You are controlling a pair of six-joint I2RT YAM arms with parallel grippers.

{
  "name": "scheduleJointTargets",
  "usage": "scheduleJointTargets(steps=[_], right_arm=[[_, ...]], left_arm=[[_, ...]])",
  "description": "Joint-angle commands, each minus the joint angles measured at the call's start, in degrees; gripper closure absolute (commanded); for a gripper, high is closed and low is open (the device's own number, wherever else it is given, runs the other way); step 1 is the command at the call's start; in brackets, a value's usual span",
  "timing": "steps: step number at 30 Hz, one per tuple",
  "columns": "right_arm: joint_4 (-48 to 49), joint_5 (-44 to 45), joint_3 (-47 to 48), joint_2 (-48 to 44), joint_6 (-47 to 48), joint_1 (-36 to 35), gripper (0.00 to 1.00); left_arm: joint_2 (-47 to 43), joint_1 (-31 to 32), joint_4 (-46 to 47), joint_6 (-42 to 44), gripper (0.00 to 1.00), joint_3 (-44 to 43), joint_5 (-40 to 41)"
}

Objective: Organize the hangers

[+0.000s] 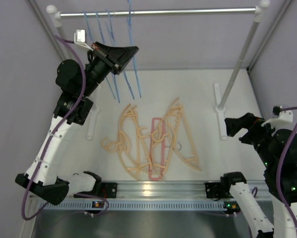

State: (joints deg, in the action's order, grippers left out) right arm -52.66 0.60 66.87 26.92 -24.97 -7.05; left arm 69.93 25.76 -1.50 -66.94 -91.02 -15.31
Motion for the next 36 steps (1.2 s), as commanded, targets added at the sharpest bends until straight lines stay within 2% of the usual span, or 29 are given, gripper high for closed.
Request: scheduleJointTargets(steps=[1, 5, 19, 36], right_arm=[[-0.4, -0.1, 1.6, 0.6, 1.4, 0.5, 0.01], [-0.4, -0.2, 1.4, 0.5, 1.6, 0.5, 0.01], [-0.4, -0.2, 0.8, 0.2, 1.5, 0.5, 0.01], [-0.6, -0.2, 0.8, -0.3, 1.3, 0.5, 0.0]], left_arm=[[0.7, -3.2, 7.0, -5.0, 1.0, -1.4, -3.9], [0.9, -5.7, 8.4, -7.2, 1.0, 0.1, -4.3], [-3.8, -6.4, 9.1, -9.2, 1.0, 8.6, 1.4], [-5.7, -6.4, 7.6, -8.7, 0.97, 10.3, 2.0]])
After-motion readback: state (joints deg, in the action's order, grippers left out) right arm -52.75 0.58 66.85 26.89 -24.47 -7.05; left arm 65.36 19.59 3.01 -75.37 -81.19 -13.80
